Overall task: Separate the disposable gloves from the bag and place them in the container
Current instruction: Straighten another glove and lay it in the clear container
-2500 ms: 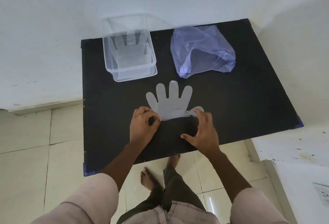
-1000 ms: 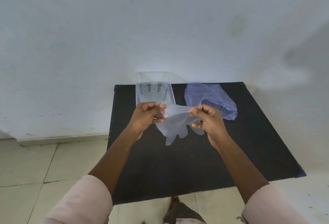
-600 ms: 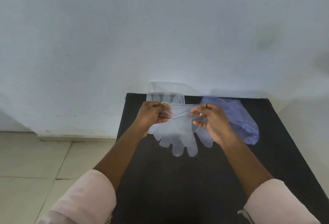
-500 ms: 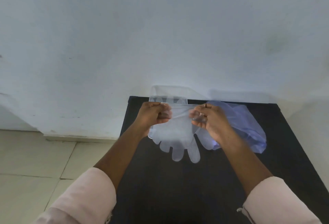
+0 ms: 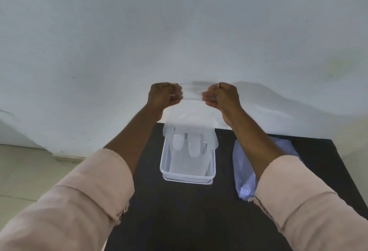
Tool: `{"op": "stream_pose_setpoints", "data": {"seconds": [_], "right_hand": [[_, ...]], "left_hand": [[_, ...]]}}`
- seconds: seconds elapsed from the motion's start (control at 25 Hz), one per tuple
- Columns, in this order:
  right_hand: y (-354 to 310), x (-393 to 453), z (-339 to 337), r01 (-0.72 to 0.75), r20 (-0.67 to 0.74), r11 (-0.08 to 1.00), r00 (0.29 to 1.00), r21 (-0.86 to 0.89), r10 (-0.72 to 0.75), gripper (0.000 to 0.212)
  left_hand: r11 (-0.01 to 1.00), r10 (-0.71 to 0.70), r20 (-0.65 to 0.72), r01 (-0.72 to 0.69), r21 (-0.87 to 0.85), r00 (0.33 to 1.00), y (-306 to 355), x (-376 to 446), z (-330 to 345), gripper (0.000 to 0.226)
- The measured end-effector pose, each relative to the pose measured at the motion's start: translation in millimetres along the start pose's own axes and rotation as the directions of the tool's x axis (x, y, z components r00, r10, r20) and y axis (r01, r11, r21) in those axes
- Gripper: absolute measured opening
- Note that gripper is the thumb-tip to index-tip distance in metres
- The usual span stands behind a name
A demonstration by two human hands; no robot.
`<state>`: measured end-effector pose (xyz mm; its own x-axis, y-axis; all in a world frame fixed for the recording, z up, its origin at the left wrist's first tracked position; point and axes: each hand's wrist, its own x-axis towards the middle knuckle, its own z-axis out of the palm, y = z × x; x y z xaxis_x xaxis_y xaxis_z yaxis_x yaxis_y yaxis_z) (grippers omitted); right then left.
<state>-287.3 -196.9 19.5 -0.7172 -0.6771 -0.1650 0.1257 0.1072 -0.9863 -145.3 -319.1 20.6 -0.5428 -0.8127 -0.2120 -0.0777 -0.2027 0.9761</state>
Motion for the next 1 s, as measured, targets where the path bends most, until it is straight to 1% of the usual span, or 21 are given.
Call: {"op": "stream_pose_setpoints", "data": {"seconds": [0.08,0.16,0.2,0.24,0.28,0.32,0.4,0.44,0.48,0.56,0.64,0.72,0.84,1.0], "right_hand": [[-16,1,5,0.193,-0.068,0.981,0.979,0.026,-0.191,0.013],[-30,-10,6,0.423,-0.116,0.902,0.903,0.081,-0.413,0.011],[-31,-19,5,0.511,-0.129,0.853,0.857,0.104,-0.498,0.011],[-24,-28,5,0.565,-0.141,0.816,0.824,0.119,-0.549,0.012],[-10,-38,4,0.575,-0.154,0.809,0.816,0.119,-0.557,0.014],[9,-47,3,0.550,-0.159,0.829,0.832,0.103,-0.532,0.015],[60,-54,4,0.428,-0.142,0.904,0.894,-0.019,-0.426,0.012],[85,-55,5,0.356,-0.119,0.927,0.921,-0.119,-0.370,0.011],[108,-54,5,0.304,-0.081,0.928,0.941,-0.216,-0.327,0.012],[142,-49,5,0.263,0.001,0.895,0.959,-0.360,-0.282,0.013],[159,-43,7,0.243,0.045,0.862,0.967,-0.446,-0.250,0.008],[169,-37,9,0.211,0.065,0.838,0.976,-0.503,-0.208,0.008],[180,-27,14,0.150,0.077,0.771,0.989,-0.619,-0.130,0.012],[187,-24,16,0.150,0.105,0.697,0.989,-0.701,-0.108,0.013]], "left_hand": [[0.983,0.185,-0.004,-0.185,0.003,0.983,21,2,2,0.012],[0.921,0.384,0.001,-0.383,-0.065,0.923,36,-9,2,0.018],[0.887,0.455,0.013,-0.452,-0.093,0.891,37,-17,1,0.022],[0.863,0.500,0.038,-0.494,-0.108,0.865,31,-24,-2,0.025],[0.857,0.512,0.078,-0.503,-0.111,0.855,16,-29,-6,0.027],[0.874,0.486,0.123,-0.477,-0.094,0.865,-4,-33,-10,0.026],[0.937,0.346,0.180,-0.350,-0.012,0.921,-55,-31,-19,0.023],[0.954,0.276,0.183,-0.292,0.064,0.944,-80,-26,-22,0.021],[0.947,0.236,0.181,-0.268,0.178,0.955,-103,-21,-26,0.018],[0.868,0.206,0.217,-0.281,0.410,0.954,-137,-13,-31,0.016],[0.771,0.201,0.282,-0.329,0.545,0.938,-155,-10,-31,0.013],[0.641,0.211,0.331,-0.386,0.664,0.920,-165,-7,-30,0.018],[0.505,0.203,0.378,-0.427,0.750,0.903,-171,1,-28,0.022],[0.384,0.252,0.442,-0.508,0.771,0.861,-183,2,-26,0.019]]}}
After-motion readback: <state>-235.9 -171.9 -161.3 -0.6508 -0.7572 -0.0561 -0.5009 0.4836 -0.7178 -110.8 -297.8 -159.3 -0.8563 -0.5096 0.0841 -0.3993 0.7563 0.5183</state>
